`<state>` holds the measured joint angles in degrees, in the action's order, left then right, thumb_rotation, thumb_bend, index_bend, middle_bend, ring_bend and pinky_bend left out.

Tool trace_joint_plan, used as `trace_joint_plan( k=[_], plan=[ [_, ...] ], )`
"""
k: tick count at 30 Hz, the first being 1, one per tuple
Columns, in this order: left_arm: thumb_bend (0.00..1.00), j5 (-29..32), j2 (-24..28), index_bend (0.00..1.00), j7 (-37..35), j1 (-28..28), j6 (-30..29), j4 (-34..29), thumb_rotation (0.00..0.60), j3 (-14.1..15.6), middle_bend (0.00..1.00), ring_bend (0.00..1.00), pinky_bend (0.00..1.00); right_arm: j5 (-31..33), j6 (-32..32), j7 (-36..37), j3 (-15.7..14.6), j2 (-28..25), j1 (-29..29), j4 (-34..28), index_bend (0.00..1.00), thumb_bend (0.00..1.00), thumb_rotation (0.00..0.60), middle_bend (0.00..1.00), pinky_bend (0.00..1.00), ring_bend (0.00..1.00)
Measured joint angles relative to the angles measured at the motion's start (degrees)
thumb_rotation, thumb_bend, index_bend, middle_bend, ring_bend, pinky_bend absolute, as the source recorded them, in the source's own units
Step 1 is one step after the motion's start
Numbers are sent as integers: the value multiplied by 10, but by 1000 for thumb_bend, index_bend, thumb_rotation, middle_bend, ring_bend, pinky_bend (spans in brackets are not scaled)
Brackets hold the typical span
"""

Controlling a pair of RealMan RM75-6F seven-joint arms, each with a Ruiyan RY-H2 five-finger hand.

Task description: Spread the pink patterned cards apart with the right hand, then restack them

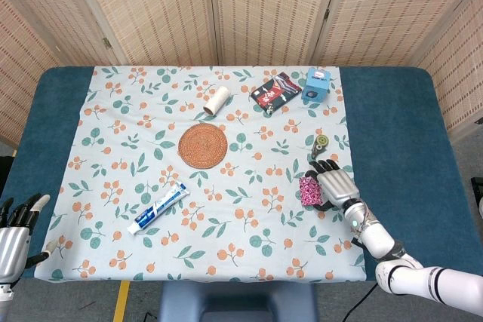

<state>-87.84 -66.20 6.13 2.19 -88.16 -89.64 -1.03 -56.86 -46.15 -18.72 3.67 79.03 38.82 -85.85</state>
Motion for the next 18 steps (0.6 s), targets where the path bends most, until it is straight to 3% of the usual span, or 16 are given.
trace_joint_plan(
  k=[18],
  plan=[
    [284,0,-1,139,-7,-1,2,6,600,2,129,209,0,11,-6,-6,-5,-1,0,-5,183,267,540,93,0,0]
  ],
)
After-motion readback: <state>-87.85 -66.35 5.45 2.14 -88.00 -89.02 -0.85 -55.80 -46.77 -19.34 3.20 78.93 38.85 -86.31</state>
